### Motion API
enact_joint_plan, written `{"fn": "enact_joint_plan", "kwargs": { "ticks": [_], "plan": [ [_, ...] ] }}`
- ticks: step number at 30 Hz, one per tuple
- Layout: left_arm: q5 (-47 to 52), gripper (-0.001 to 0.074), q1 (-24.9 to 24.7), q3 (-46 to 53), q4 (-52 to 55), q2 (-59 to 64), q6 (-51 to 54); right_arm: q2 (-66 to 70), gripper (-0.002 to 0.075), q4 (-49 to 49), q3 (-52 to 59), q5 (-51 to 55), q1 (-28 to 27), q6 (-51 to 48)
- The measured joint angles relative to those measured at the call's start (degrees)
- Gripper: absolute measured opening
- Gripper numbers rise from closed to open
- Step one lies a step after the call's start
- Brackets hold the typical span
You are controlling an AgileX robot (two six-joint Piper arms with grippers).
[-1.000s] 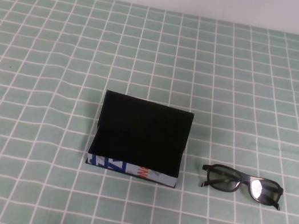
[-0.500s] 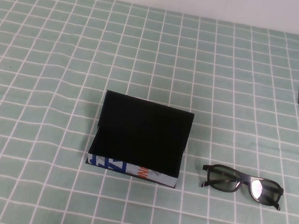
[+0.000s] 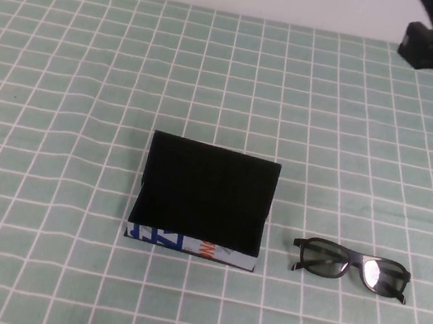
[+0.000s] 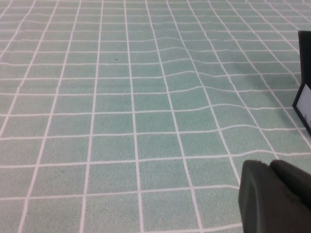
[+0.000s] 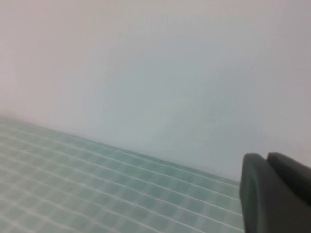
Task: Return glasses to glasses case
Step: Pick up the glasses from the table
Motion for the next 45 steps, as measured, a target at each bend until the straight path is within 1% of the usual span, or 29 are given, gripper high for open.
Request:
{"fn": "enact_joint_plan", "kwargs": {
  "ticks": [3,4,6,8,11,14,16,18,19,21,22,27,30,32,35,38,41,44,45],
  "plan": [
    [0.0,-0.0003,0.0,0.0,0.0,0.0,0.0,0.0,-0.0011,-0.21,0.0,6.41,0.0,0.15],
    [0.0,-0.0003,0.0,0.0,0.0,0.0,0.0,0.0,-0.0011,-1.71,0.0,9.16,0.0,0.93],
    [0.0,-0.0003,0.0,0.0,0.0,0.0,0.0,0.0,-0.0011,-7.58,0.0,14.17,0.0,4.54],
    [0.0,-0.0003,0.0,0.0,0.0,0.0,0.0,0.0,-0.0011,-16.75,0.0,19.23,0.0,12.21],
    [0.0,-0.0003,0.0,0.0,0.0,0.0,0.0,0.37,-0.0011,-37.87,-0.09,29.31,0.0,26.52],
    [0.0,-0.0003,0.0,0.0,0.0,0.0,0.0,2.39,-0.0011,-60.52,-0.09,38.51,0.09,43.66],
    [0.0,-0.0003,0.0,0.0,0.0,0.0,0.0,4.58,-0.0011,-77.33,-0.09,43.07,0.09,59.1],
    [0.0,-0.0003,0.0,0.0,0.0,0.0,0.0,6.72,-0.0011,-90.46,-0.09,46.08,0.09,74.62],
    [0.0,-0.0003,0.0,0.0,0.0,0.0,0.0,7.76,-0.0011,-96.11,-0.09,47.4,0.09,80.79],
    [0.0,-0.0004,0.0,0.0,0.0,0.0,0.0,9.22,-0.0011,-102.28,-0.09,48.96,0.09,87.48],
    [0.0,-0.0003,0.0,0.0,0.0,0.0,0.0,9.84,-0.0011,-103.69,-0.09,49.18,0.09,89.41],
    [0.0,-0.0003,0.0,0.0,0.0,0.0,0.0,12.79,-0.0011,-105.96,-0.09,49.49,0.09,92.21],
    [0.0,-0.0003,0.0,0.0,0.0,0.0,0.0,15.17,-0.0011,-109.62,-0.09,50.05,0.09,92.3],
    [0.0,-0.0003,0.0,0.0,0.0,0.0,0.0,16.76,-0.0008,-112.22,-0.09,50.05,0.09,89.95],
    [0.0,-0.0003,0.0,0.0,0.0,0.0,0.0,18.68,0.002,-113.74,-0.09,50.26,0.09,79.11],
    [0.0,-0.0003,0.0,0.0,0.0,0.0,0.0,20.67,0.0071,-114.12,-0.09,50.15,0.09,68.06],
    [0.0,-0.0003,0.0,0.0,0.0,0.0,0.0,23.02,0.0142,-114.63,-0.09,48.32,0.09,63.96],
    [0.0,-0.0003,0.0,0.0,0.0,0.0,0.0,25.63,0.0272,-114.88,-0.11,45.49,0.09,62.78],
    [0.0,-0.0003,0.0,0.0,0.0,0.0,0.0,26.4,0.0331,-114.88,-0.21,44.65,0.09,62.57]
  ]
}}
